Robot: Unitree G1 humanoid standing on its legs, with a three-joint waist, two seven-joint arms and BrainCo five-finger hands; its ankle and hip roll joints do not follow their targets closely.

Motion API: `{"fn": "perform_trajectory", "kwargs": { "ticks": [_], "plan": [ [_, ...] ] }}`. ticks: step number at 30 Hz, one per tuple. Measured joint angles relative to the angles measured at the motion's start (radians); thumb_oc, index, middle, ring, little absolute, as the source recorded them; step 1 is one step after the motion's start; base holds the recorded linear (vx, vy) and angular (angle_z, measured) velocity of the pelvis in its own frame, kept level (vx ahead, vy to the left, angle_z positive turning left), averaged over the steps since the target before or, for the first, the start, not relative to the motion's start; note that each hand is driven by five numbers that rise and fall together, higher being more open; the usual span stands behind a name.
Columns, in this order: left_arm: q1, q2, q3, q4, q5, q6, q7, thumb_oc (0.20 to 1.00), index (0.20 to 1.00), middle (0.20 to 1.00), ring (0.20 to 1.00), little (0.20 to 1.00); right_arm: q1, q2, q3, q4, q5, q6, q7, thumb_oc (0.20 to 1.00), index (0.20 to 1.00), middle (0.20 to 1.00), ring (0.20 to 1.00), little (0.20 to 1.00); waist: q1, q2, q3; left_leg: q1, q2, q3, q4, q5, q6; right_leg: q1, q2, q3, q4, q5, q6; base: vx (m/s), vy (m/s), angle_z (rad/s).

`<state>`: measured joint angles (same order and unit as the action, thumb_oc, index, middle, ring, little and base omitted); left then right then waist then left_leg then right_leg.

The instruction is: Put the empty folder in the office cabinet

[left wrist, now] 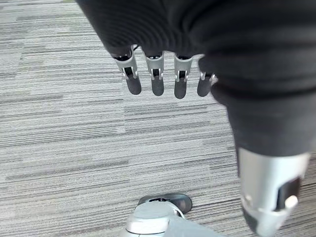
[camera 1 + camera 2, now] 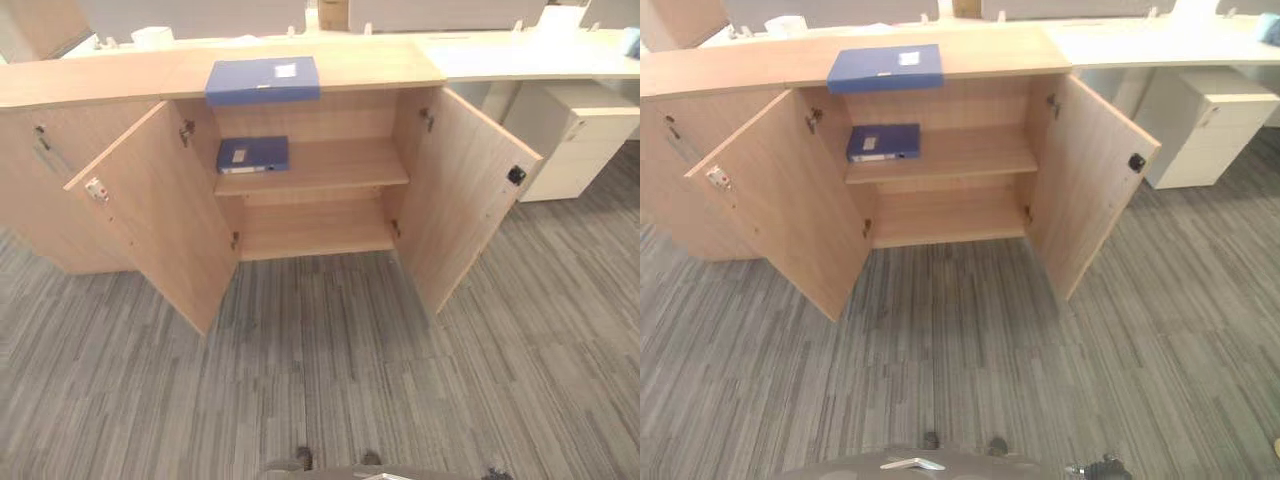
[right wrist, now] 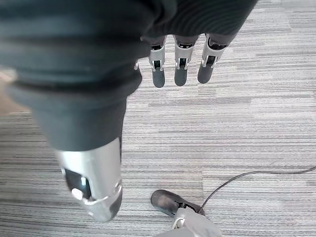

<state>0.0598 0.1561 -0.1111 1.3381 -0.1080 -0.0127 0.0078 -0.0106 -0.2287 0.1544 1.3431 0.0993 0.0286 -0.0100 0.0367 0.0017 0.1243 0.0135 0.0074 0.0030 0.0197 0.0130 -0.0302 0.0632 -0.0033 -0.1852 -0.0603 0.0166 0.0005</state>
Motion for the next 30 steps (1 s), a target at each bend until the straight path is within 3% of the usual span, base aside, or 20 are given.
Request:
{"fn": "perform_trajectory", "kwargs": {
  "ticks": [5,9,10,12,13,14,17,18,20,22,23,24,25,26,27,28,30],
  "plan": [
    [0.015,0.000,0.009,-0.002,-0.005,0.001,-0.001,1.000,1.000,1.000,1.000,1.000,-0.010,-0.018,0.000,-0.004,0.000,0.000,0.000,1.000,1.000,1.000,1.000,1.000,0.002,0.024,0.010,0.007,0.009,0.009,0.017,-0.003,-0.004,-0.015,0.006,0.006,0.027,-0.018,-0.019,0.10,-0.069,-0.05],
    [-0.022,0.004,0.036,0.004,-0.029,-0.002,-0.001,1.000,1.000,1.000,1.000,1.000,-0.045,-0.021,-0.001,0.004,0.000,0.000,-0.001,1.000,1.000,1.000,1.000,1.000,0.021,-0.020,0.056,-0.115,-0.023,0.015,0.248,0.014,-0.064,-0.022,-0.042,0.026,0.043,-0.036,-0.033,0.14,0.023,-0.09],
    [-0.042,0.004,0.036,0.009,-0.043,-0.002,-0.003,1.000,1.000,1.000,1.000,1.000,-0.065,-0.026,0.000,0.023,-0.001,0.000,-0.001,1.000,1.000,1.000,1.000,1.000,0.034,-0.037,0.066,-0.194,-0.020,0.056,0.291,-0.002,-0.089,-0.019,-0.057,0.039,0.018,-0.040,-0.037,0.23,0.083,-0.17],
    [-0.047,0.001,0.035,0.015,-0.044,-0.003,-0.004,1.000,1.000,1.000,1.000,1.000,-0.078,-0.037,-0.001,0.031,-0.001,0.003,-0.001,1.000,1.000,1.000,1.000,1.000,0.040,-0.035,0.067,-0.197,0.002,0.067,0.142,0.015,-0.082,-0.004,-0.058,0.034,-0.014,-0.038,-0.037,0.23,0.090,-0.17],
    [-0.046,-0.002,0.035,0.020,-0.045,-0.001,-0.006,1.000,1.000,1.000,1.000,1.000,-0.074,-0.046,-0.001,0.032,-0.001,0.002,-0.001,1.000,1.000,1.000,1.000,1.000,0.038,-0.011,0.069,-0.209,0.026,0.059,0.079,0.046,-0.086,0.014,-0.045,0.034,-0.026,-0.038,-0.036,0.33,0.132,-0.14],
    [-0.037,-0.009,0.036,0.030,-0.045,-0.002,-0.009,1.000,1.000,1.000,1.000,1.000,-0.054,-0.059,-0.003,0.033,-0.002,0.002,-0.001,1.000,1.000,1.000,1.000,1.000,0.044,0.019,0.059,-0.200,0.054,0.041,0.000,0.078,-0.110,0.024,-0.035,0.028,-0.024,-0.031,-0.047,0.34,0.137,-0.16],
    [-0.022,-0.016,0.036,0.058,-0.047,-0.003,-0.015,1.000,1.000,1.000,1.000,1.000,-0.042,-0.063,-0.009,0.045,-0.002,0.002,-0.001,1.000,1.000,1.000,1.000,1.000,0.058,0.062,0.048,-0.228,0.096,0.049,-0.109,0.126,-0.153,0.047,-0.032,0.036,-0.029,-0.048,-0.028,0.37,0.156,-0.21],
    [-0.025,-0.015,0.036,0.064,-0.047,-0.003,-0.016,1.000,1.000,1.000,1.000,1.000,-0.038,-0.060,-0.010,0.045,-0.002,0.003,0.000,1.000,1.000,1.000,1.000,1.000,0.061,0.064,0.049,-0.239,0.104,0.053,-0.108,0.131,-0.151,0.053,-0.037,0.045,-0.029,-0.049,-0.025,0.43,0.231,-0.10],
    [-0.010,-0.015,0.036,0.064,-0.047,-0.002,-0.017,1.000,1.000,1.000,1.000,1.000,-0.029,-0.062,-0.019,0.044,-0.002,0.002,-0.001,1.000,1.000,1.000,1.000,1.000,0.070,0.065,0.049,-0.229,0.107,0.051,-0.108,0.139,-0.142,0.083,-0.056,0.074,-0.027,-0.063,-0.003,0.45,0.286,-0.26],
    [0.032,-0.017,0.057,0.070,-0.047,0.000,-0.018,1.000,1.000,1.000,1.000,1.000,0.013,-0.067,-0.053,0.048,-0.013,0.002,0.000,1.000,1.000,1.000,1.000,1.000,0.079,0.077,0.027,-0.158,0.094,0.044,-0.108,0.143,-0.125,0.148,-0.098,0.099,-0.029,-0.111,0.063,0.47,0.336,-0.41],
    [0.036,-0.016,0.068,0.080,-0.046,0.002,-0.018,1.000,1.000,1.000,1.000,1.000,0.021,-0.061,-0.053,0.054,-0.016,0.001,0.000,1.000,1.000,1.000,1.000,1.000,0.082,0.065,0.017,-0.134,0.066,0.058,-0.107,0.198,-0.094,0.166,-0.131,0.103,-0.026,-0.131,0.080,0.30,0.219,-0.43],
    [0.052,-0.013,0.074,0.082,-0.046,0.004,-0.016,1.000,1.000,1.000,1.000,1.000,0.032,-0.043,-0.050,0.070,-0.026,0.003,0.003,1.000,1.000,1.000,1.000,1.000,0.090,0.036,-0.008,-0.110,0.015,0.098,-0.105,0.166,-0.053,0.168,-0.193,0.108,-0.005,-0.157,0.098,0.36,0.391,-0.46],
    [0.054,-0.009,0.077,0.064,-0.044,0.003,-0.014,1.000,1.000,1.000,1.000,1.000,0.036,-0.016,-0.051,0.071,-0.041,0.001,0.010,1.000,1.000,1.000,1.000,1.000,0.080,0.010,-0.025,-0.094,-0.032,0.127,-0.108,0.142,-0.002,0.150,-0.248,0.085,0.060,-0.128,0.134,0.45,0.541,-0.47],
    [0.041,-0.010,0.082,0.065,-0.044,0.000,-0.015,1.000,1.000,1.000,1.000,1.000,0.033,-0.006,-0.043,0.072,-0.040,0.001,0.011,1.000,1.000,1.000,1.000,1.000,0.076,0.010,-0.021,-0.074,-0.052,0.130,-0.104,0.126,0.024,0.117,-0.255,0.083,0.144,-0.118,0.155,0.39,0.570,-0.45],
    [0.016,-0.021,0.089,0.083,-0.044,-0.002,-0.015,1.000,1.000,1.000,1.000,1.000,0.024,-0.008,-0.026,0.074,-0.041,0.002,0.014,1.000,1.000,1.000,1.000,1.000,0.079,0.032,-0.009,-0.045,-0.055,0.132,-0.099,0.109,0.050,0.036,-0.265,0.099,0.336,-0.125,0.169,0.30,0.420,-0.17],
    [0.007,-0.030,0.102,0.078,-0.045,0.005,-0.015,1.000,1.000,1.000,1.000,1.000,0.042,-0.021,-0.061,0.037,-0.034,0.003,0.002,1.000,1.000,1.000,1.000,1.000,0.046,0.048,-0.006,0.013,-0.081,0.130,-0.107,0.075,0.096,-0.141,-0.333,0.099,0.751,-0.026,0.143,0.26,0.324,0.14],
    [0.008,-0.014,0.063,0.070,-0.045,-0.001,-0.015,1.000,1.000,1.000,1.000,1.000,0.076,-0.028,-0.052,0.035,-0.034,0.013,-0.001,1.000,1.000,1.000,1.000,1.000,0.018,0.022,-0.033,0.053,-0.126,0.114,-0.108,0.036,0.121,-0.245,-0.386,0.133,0.909,-0.025,0.137,0.19,0.128,0.35]
  ]
}}
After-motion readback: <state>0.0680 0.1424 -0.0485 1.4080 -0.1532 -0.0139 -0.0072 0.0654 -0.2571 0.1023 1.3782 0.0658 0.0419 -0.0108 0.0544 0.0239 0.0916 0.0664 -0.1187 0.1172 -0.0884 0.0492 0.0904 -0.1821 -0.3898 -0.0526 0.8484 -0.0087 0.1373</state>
